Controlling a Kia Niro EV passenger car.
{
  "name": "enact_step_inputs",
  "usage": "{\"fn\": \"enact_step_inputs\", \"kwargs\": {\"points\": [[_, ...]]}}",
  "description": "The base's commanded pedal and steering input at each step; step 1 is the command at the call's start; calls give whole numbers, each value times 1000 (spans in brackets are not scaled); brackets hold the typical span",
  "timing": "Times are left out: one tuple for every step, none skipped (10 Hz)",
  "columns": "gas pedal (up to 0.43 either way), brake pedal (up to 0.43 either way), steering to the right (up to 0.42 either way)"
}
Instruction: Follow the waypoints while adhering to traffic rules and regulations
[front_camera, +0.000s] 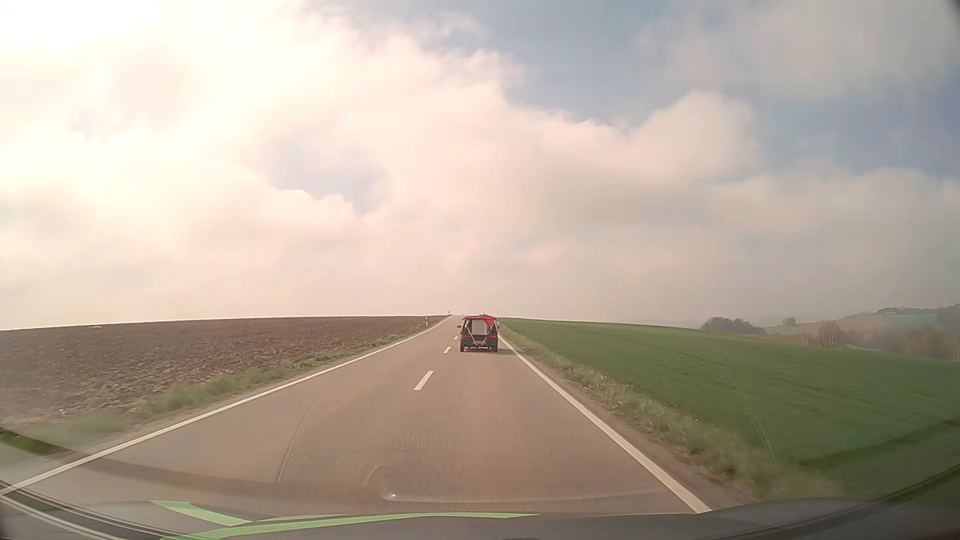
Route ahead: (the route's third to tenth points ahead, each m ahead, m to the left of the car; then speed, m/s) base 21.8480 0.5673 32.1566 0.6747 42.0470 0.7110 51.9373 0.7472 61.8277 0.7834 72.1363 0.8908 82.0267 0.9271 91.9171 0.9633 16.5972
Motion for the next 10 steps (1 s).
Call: {"fn": "enact_step_inputs", "kwargs": {"points": [[157,0,-6],[177,0,-6],[197,0,-6],[220,0,-6],[220,0,-5],[240,0,-5],[240,0,-5],[240,0,-5],[240,0,-4],[240,0,-5]]}}
